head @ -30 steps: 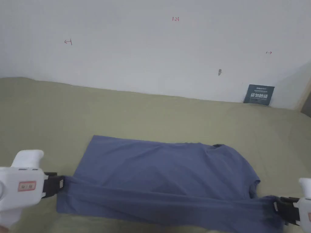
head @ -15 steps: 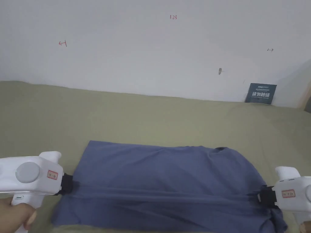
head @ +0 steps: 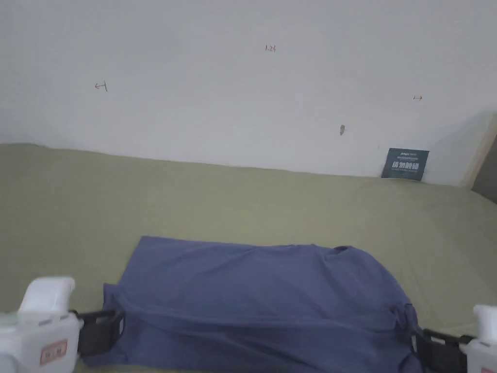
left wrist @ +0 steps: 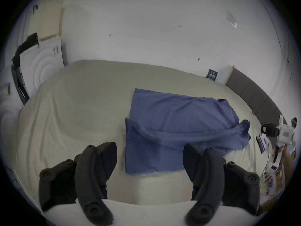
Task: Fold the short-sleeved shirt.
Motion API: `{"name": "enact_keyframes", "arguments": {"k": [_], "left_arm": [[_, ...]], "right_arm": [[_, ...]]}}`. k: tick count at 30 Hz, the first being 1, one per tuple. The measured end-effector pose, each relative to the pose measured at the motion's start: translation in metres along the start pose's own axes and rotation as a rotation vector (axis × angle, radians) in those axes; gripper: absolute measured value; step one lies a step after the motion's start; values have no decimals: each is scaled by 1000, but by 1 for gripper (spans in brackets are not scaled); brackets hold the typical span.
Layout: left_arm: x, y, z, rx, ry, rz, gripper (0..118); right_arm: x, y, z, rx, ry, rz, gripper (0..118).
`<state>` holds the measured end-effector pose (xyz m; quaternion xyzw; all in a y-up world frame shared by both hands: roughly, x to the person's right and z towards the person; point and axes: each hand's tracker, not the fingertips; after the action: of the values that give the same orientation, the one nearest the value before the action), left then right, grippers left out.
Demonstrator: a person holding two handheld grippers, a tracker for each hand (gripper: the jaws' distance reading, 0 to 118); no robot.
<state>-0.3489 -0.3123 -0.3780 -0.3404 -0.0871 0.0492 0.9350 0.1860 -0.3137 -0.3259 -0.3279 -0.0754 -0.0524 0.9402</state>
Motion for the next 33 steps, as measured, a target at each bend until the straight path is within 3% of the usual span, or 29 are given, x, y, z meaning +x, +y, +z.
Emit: {"name": "enact_keyframes", "arguments": {"k": [2, 3, 4, 6, 12, 14, 16, 17, 19, 26, 27, 30, 31, 33], "left_arm": [[4, -20, 5, -7, -7, 4, 22], [-2, -32, 0, -24, 10, -4, 0], [-2, -39, 0, -45, 40, 0, 0], [-7, -49, 1, -71, 17, 21, 0], [-17, -45, -18, -106, 32, 81, 0], [-25, -31, -35, -121, 52, 125, 20], [-32, -17, -50, -123, 48, 146, 59], [-32, -13, -59, -118, 46, 154, 72], [-34, -5, -74, -130, 32, 142, 79], [-23, 2, -132, -244, 76, 35, 78], [-24, 0, -132, -245, 74, 41, 74], [-29, -2, -126, -190, 25, 84, 10], [-31, -3, -125, -196, 8, 114, 8], [-33, -4, -125, -202, 38, 94, 8]], "right_arm": [[-3, -15, 3, -82, -16, -18, 22], [-6, -26, 2, -111, -48, -19, 8], [-7, -34, 3, -89, -79, 2, 7], [-10, -44, 3, -86, -49, 27, 7], [-6, -54, -3, -112, -26, -5, 7], [-7, -50, -3, -114, -22, -3, 7], [-3, -48, -5, -111, -15, -1, 7], [0, -47, -6, -111, -11, 0, 7], [2, -43, -6, -108, -14, 2, 7], [21, -33, -16, -109, -62, -17, 7], [24, -31, -19, -111, -65, -19, 7], [34, -22, -36, -134, -43, -26, 8], [38, -20, -43, -135, -33, -24, 21], [46, -14, -63, -160, -20, -29, 77]]}}
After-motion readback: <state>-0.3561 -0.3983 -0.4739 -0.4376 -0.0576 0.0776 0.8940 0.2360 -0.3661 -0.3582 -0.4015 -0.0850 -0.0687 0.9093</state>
